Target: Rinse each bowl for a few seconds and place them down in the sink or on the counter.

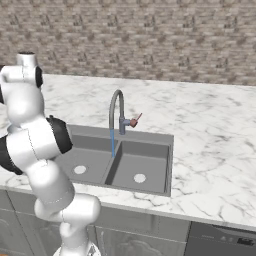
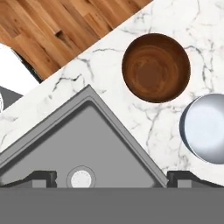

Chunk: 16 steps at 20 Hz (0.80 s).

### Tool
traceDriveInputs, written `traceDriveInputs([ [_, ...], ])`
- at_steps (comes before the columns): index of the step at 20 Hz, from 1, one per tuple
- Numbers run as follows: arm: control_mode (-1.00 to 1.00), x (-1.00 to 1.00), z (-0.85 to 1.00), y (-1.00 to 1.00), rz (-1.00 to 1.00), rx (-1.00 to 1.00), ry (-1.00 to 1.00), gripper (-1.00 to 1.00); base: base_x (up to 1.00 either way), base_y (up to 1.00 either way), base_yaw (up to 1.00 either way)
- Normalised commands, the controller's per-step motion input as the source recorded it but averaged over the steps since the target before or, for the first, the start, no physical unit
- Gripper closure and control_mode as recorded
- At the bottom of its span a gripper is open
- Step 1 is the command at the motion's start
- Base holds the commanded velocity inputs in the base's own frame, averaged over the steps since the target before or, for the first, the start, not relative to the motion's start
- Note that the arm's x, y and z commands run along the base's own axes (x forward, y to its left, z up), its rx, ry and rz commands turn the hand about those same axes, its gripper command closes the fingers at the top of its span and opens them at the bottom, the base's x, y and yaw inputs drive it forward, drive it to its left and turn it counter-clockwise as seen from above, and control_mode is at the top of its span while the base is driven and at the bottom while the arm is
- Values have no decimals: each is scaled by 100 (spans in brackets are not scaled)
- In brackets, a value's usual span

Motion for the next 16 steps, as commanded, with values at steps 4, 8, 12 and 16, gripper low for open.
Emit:
traceDriveInputs([
  [4,-100,10,-22,26,12,-3,0,-100,0,0,0],
  [8,-100,7,-25,23,13,-2,-1,-100,0,0,0],
  [12,-100,10,-20,22,13,-2,-6,-100,0,0,0],
  [16,-100,3,-20,17,9,-4,-6,-100,0,0,0],
])
